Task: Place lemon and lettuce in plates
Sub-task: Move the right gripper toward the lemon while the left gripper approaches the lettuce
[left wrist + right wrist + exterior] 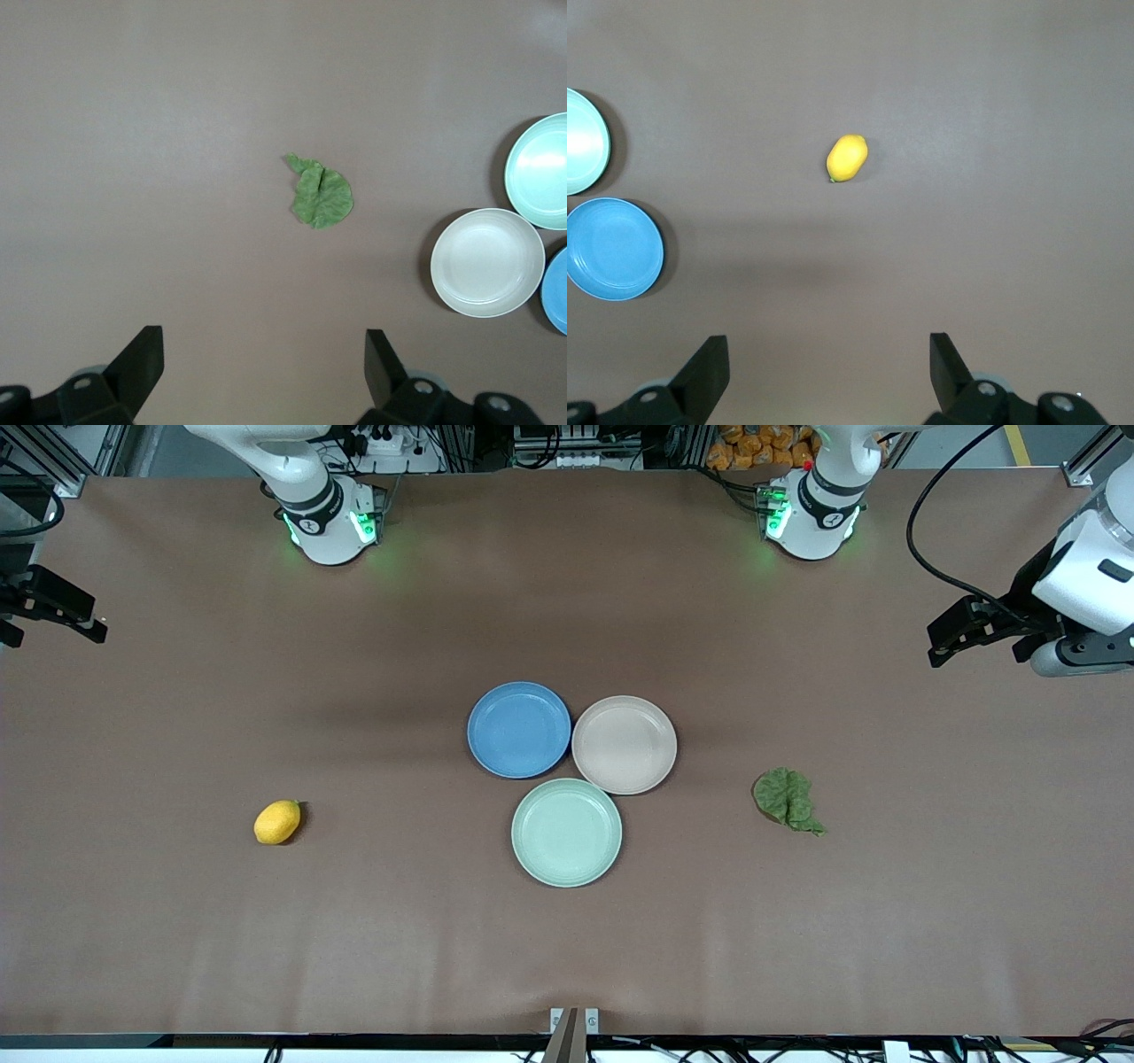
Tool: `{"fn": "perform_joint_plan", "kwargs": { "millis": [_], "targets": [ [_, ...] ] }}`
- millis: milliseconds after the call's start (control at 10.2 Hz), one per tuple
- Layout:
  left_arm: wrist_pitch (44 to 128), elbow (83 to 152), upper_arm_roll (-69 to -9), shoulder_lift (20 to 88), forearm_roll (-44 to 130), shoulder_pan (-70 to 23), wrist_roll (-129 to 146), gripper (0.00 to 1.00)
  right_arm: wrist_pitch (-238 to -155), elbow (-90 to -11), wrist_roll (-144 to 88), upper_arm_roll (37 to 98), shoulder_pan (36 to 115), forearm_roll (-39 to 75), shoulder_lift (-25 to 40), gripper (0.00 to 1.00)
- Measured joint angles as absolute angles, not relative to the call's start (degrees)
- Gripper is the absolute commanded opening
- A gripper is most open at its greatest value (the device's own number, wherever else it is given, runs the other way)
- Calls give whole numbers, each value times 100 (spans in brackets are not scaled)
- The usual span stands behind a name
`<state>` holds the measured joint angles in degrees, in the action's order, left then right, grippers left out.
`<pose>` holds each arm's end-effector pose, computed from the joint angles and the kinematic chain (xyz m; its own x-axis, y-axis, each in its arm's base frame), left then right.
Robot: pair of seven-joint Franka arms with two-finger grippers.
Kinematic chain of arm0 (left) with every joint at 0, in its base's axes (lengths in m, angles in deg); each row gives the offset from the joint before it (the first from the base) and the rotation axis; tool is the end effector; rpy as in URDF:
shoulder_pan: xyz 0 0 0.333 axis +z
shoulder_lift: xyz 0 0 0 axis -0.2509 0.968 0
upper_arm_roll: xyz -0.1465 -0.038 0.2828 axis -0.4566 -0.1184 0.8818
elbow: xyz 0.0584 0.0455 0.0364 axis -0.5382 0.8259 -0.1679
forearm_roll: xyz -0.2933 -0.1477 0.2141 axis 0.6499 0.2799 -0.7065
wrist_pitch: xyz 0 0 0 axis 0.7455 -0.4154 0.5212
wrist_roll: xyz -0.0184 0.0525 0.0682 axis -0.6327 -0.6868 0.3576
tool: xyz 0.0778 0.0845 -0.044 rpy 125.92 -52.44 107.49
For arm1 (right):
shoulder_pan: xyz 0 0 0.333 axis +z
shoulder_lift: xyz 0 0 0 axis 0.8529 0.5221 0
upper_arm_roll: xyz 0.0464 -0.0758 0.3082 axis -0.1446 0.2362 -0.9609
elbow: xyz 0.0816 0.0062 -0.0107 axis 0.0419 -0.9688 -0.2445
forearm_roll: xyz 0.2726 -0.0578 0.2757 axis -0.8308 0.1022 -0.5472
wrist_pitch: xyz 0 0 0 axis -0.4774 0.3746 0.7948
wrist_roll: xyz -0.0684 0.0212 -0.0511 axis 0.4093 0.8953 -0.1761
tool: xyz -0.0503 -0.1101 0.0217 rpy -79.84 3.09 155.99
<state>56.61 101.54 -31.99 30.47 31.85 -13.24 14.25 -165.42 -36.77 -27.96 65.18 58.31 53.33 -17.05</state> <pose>0.5561 -0.0900 0.6376 0.9986 0.0433 0.0317 0.0439 -0.9989 -0.0184 0.5371 -0.0293 0.6567 0.9995 0.0307 0.0099 0.0309 -0.9992 -0.0248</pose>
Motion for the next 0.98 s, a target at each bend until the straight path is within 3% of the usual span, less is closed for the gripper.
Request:
{"fn": "perform_joint_plan", "kwargs": {
  "millis": [490,784,980],
  "targets": [
    [5400,10276,-3193,3131,3184,-1324,1425,100,-16539,-3677,-2795,6508,5839,5333,-1680,100],
    [5732,10503,-3171,3857,3148,-1291,1421,100,-16694,-3691,-2795,6506,5879,5333,-1438,100],
    [6211,10508,-3141,4487,3128,-1274,1415,100,-17135,-3742,-2795,6505,5957,5332,-894,100]
  ]
}}
